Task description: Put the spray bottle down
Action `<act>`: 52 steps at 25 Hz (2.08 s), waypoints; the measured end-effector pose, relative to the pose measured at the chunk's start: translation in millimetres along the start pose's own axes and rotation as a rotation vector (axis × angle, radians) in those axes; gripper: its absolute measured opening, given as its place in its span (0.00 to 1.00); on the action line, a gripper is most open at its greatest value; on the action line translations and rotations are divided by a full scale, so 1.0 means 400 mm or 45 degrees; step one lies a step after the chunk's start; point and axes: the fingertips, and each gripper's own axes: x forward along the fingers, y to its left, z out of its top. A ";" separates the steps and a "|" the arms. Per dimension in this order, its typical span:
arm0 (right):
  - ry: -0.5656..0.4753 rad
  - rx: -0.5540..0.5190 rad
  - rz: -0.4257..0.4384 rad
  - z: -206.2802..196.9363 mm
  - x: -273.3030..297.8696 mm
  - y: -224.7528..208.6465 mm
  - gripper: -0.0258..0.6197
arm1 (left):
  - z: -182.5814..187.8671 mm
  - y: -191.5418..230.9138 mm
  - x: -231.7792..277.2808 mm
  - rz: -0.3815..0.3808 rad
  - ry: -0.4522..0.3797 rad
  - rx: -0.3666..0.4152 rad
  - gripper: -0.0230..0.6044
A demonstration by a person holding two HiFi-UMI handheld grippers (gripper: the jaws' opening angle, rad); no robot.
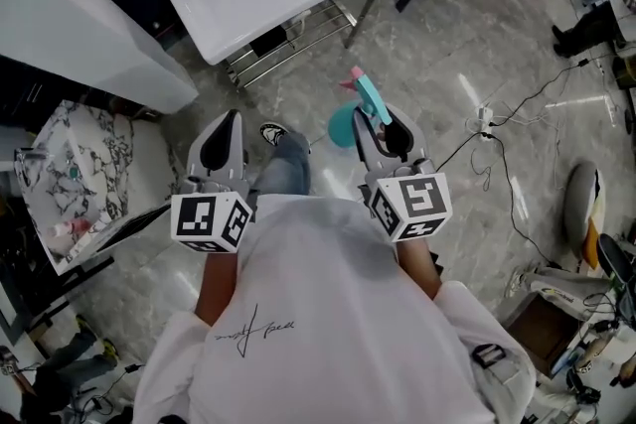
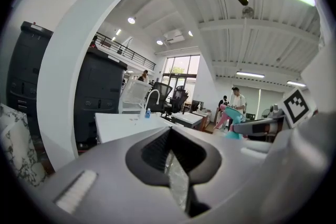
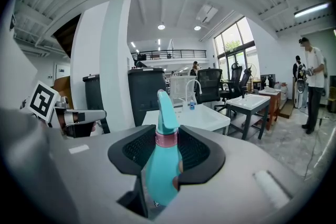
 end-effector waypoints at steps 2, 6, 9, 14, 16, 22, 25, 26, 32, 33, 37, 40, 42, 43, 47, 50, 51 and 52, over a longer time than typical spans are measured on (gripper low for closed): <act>-0.001 -0.014 0.010 0.024 0.039 -0.015 0.24 | 0.019 0.018 0.039 0.007 -0.015 -0.004 0.10; -0.002 -0.028 0.040 0.061 0.137 -0.037 0.24 | 0.035 0.073 0.116 0.031 -0.027 -0.023 0.10; 0.013 -0.031 0.070 0.084 0.215 -0.051 0.24 | 0.038 0.116 0.173 0.054 -0.016 -0.041 0.10; 0.038 -0.039 0.112 0.141 0.332 -0.084 0.24 | 0.066 0.185 0.266 0.095 -0.010 -0.062 0.10; 0.038 -0.048 0.128 0.166 0.381 -0.092 0.24 | 0.078 0.218 0.304 0.107 -0.013 -0.068 0.10; 0.011 -0.129 0.233 0.252 0.506 -0.114 0.24 | 0.125 0.283 0.395 0.149 -0.039 -0.079 0.10; 0.002 -0.173 0.300 0.287 0.568 -0.112 0.24 | 0.142 0.316 0.425 0.172 -0.050 -0.077 0.10; 0.003 -0.177 0.324 0.294 0.588 -0.107 0.24 | 0.146 0.329 0.432 0.180 -0.052 -0.078 0.10; 0.025 -0.159 0.463 0.325 0.697 -0.065 0.24 | 0.163 0.405 0.449 0.243 -0.058 -0.092 0.10; 0.026 -0.155 0.479 0.330 0.714 -0.062 0.24 | 0.165 0.417 0.451 0.252 -0.060 -0.093 0.10; 0.045 -0.167 0.513 0.352 0.778 -0.049 0.24 | 0.180 0.457 0.459 0.282 -0.066 -0.103 0.10; 0.054 -0.190 0.539 0.367 0.820 -0.025 0.24 | 0.183 0.488 0.465 0.298 -0.072 -0.116 0.10; 0.051 -0.198 0.557 0.373 0.845 -0.012 0.24 | 0.185 0.507 0.468 0.306 -0.077 -0.120 0.10; 0.052 -0.201 0.564 0.375 0.856 -0.006 0.24 | 0.188 0.513 0.467 0.311 -0.079 -0.117 0.10; 0.065 -0.227 0.592 0.376 0.892 0.027 0.24 | 0.200 0.537 0.443 0.342 -0.093 -0.110 0.10; 0.064 -0.242 0.614 0.378 0.916 0.058 0.24 | 0.203 0.560 0.422 0.374 -0.112 -0.116 0.10; 0.062 -0.247 0.622 0.380 0.922 0.067 0.24 | 0.203 0.566 0.417 0.385 -0.119 -0.118 0.10; 0.061 -0.251 0.629 0.381 0.928 0.074 0.24 | 0.203 0.570 0.412 0.396 -0.123 -0.120 0.10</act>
